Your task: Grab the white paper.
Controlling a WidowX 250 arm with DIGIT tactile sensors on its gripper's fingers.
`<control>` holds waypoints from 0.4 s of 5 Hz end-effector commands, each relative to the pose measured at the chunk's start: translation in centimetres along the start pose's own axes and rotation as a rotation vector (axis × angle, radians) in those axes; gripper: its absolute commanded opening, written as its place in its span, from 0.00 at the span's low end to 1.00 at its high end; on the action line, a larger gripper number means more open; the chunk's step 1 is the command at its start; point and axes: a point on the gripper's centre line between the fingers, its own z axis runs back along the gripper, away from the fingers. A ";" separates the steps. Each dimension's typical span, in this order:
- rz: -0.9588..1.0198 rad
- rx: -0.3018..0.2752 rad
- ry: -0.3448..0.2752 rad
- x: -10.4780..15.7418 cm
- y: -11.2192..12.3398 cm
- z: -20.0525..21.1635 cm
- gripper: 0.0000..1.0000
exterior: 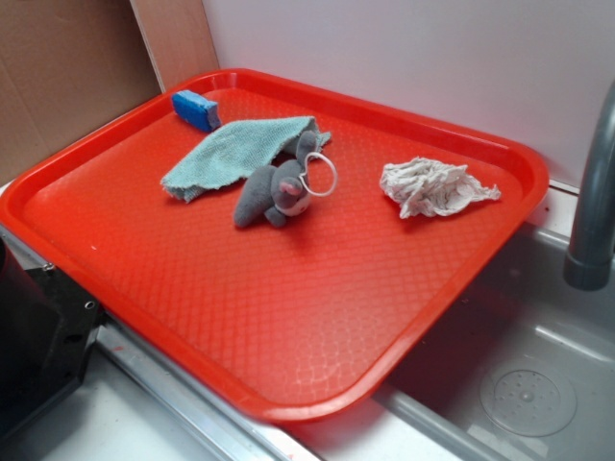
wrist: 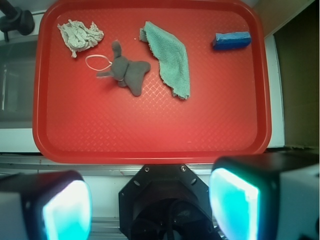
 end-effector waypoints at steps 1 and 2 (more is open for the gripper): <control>0.000 0.000 0.000 0.0 0.0 0.0 1.00; -0.067 0.017 -0.052 1.5 -0.5 -0.6 1.00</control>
